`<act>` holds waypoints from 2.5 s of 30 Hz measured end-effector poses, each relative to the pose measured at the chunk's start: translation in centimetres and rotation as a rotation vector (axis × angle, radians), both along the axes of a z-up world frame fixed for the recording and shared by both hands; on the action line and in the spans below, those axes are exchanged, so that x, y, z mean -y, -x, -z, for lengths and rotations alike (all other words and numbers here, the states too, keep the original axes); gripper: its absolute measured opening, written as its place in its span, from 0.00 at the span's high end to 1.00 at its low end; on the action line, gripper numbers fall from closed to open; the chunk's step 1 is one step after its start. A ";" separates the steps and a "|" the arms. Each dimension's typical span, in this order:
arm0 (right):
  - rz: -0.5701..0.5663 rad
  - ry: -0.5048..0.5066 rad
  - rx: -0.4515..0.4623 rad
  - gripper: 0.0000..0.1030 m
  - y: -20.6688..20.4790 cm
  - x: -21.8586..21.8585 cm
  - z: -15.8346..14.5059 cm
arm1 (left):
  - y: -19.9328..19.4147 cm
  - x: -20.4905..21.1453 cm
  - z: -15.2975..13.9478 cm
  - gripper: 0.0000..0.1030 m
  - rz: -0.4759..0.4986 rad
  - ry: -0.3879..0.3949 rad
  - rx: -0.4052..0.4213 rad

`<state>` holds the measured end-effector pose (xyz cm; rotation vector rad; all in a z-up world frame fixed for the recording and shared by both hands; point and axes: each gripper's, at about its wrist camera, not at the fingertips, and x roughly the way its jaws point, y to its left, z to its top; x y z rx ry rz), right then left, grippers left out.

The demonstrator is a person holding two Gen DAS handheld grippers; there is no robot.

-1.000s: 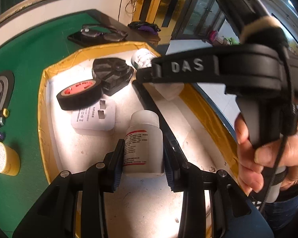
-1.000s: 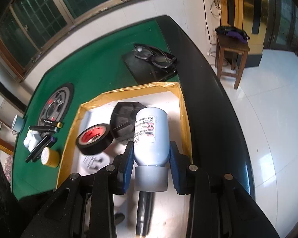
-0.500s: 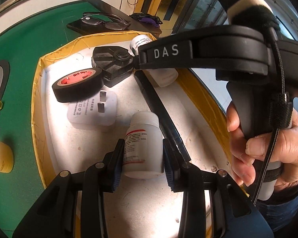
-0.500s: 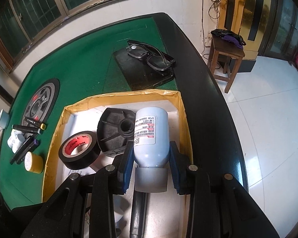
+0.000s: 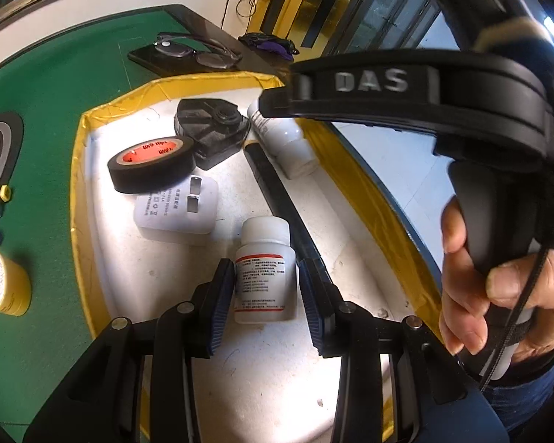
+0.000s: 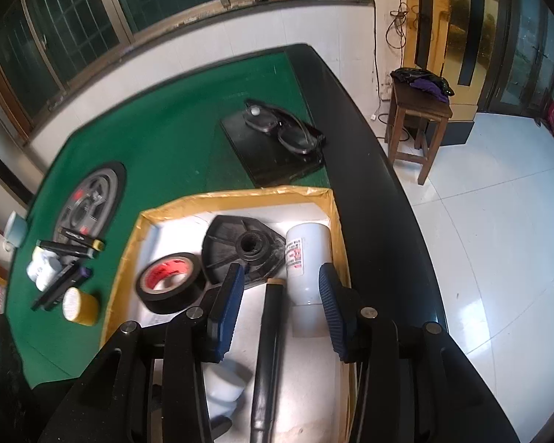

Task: Organize rigid objects
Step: 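Lower both bottles into the tray and open both grippers, then move both grippers back over the remaining objects on the table, then grasp the cream block with the left gripper while the right gripper grasps the yellow round container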

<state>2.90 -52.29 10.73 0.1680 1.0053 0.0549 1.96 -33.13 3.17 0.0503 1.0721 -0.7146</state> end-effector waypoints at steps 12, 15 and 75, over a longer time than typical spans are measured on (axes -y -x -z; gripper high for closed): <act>-0.040 -0.116 0.072 0.63 3.9 -2.6 -2.3 | 2.0 -2.8 -1.6 0.67 0.009 0.039 0.039; -0.054 -0.127 0.085 0.63 4.6 -3.8 -2.8 | 2.2 -4.0 -2.2 0.67 0.005 0.061 0.054; -0.203 -0.029 0.096 0.64 2.0 -24.2 6.0 | -15.0 -33.2 4.1 0.41 -0.844 -0.205 -0.020</act>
